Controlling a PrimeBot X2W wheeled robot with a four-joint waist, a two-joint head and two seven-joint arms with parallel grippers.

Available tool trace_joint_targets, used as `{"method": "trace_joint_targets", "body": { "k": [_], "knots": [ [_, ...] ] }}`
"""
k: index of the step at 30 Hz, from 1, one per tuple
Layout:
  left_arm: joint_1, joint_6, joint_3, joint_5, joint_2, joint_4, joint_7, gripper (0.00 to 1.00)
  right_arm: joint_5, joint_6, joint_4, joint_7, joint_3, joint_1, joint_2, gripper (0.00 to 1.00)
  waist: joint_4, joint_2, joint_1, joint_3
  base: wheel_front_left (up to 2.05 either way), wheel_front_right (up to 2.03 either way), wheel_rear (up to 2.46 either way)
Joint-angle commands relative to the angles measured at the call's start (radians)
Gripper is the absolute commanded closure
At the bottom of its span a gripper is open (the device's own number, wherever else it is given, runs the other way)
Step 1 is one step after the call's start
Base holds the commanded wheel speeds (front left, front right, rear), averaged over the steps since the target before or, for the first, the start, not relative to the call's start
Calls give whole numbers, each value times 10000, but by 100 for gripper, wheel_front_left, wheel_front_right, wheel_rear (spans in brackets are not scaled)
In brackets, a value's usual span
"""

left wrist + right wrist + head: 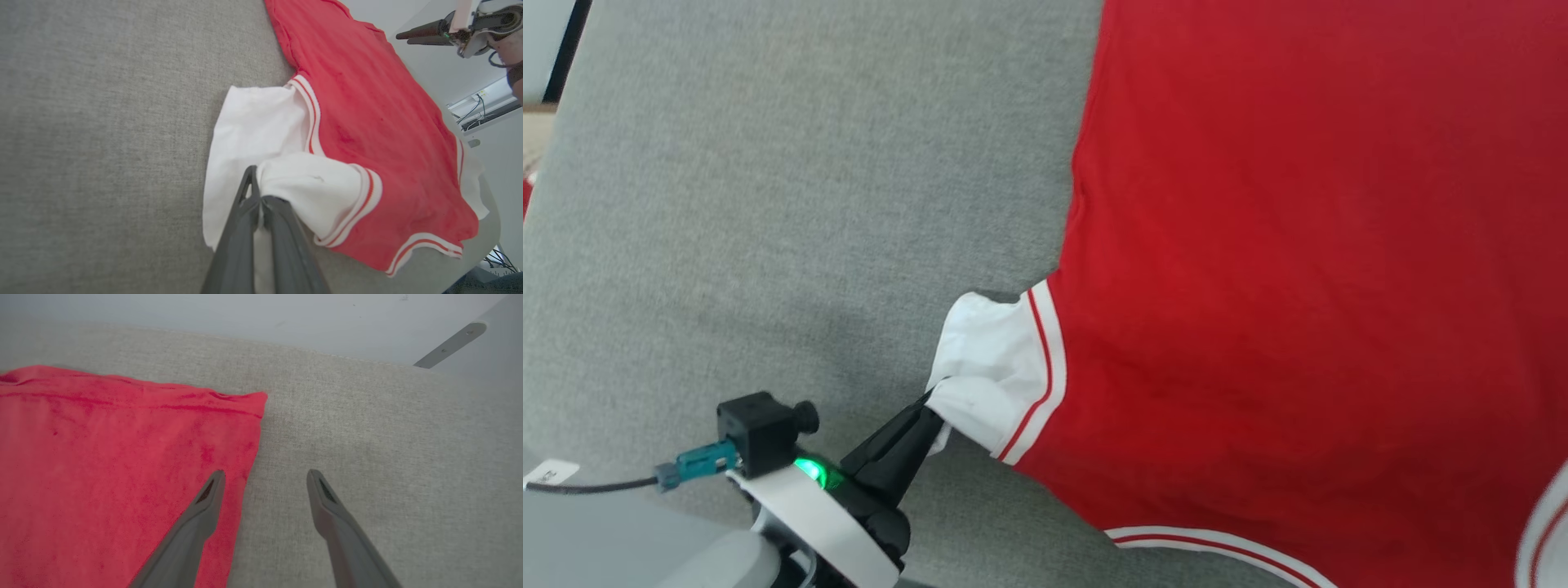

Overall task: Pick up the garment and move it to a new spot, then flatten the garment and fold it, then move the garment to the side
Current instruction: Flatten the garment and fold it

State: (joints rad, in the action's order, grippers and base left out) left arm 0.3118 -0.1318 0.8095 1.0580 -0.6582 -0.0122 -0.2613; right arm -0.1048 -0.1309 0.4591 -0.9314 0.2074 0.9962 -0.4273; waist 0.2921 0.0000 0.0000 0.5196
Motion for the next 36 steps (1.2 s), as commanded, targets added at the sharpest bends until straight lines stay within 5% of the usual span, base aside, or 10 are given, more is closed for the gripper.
{"method": "trace_joint_targets", "body": {
  "k": [1,8,9,10,12,22,29,36],
  "knots": [
    [233,22,18,-57,57,78,-53,100,156,3,137,-22,85,192,-30,0,292,0,0,336,0,0,0],
    [589,22,184,-112,122,123,-54,100,696,2,1262,-225,262,576,380,0,402,0,0,674,0,0,0],
    [617,22,196,-90,114,109,-54,100,630,0,1373,-229,271,620,481,19,391,0,0,681,0,0,0],
    [637,22,205,-66,112,81,-54,100,616,-1,1444,-168,282,630,544,64,369,0,0,665,0,0,0],
    [647,22,197,-19,90,17,-54,100,586,-1,1541,-111,286,605,543,100,298,0,0,564,0,0,0],
    [-28,22,-115,-5,112,-469,-54,100,-930,3,417,708,-917,-1292,-545,100,-185,0,0,-933,0,0,0],
    [-804,22,-547,66,-7,-702,-54,100,-3113,3,-2359,-213,-1391,-4948,-1305,100,-885,0,0,-1954,0,0,0],
    [-1392,22,-963,201,-140,-865,-54,100,-4658,2,-5633,-1532,-843,-8952,-1076,100,-1495,0,0,-2535,0,0,0]
  ]
}}
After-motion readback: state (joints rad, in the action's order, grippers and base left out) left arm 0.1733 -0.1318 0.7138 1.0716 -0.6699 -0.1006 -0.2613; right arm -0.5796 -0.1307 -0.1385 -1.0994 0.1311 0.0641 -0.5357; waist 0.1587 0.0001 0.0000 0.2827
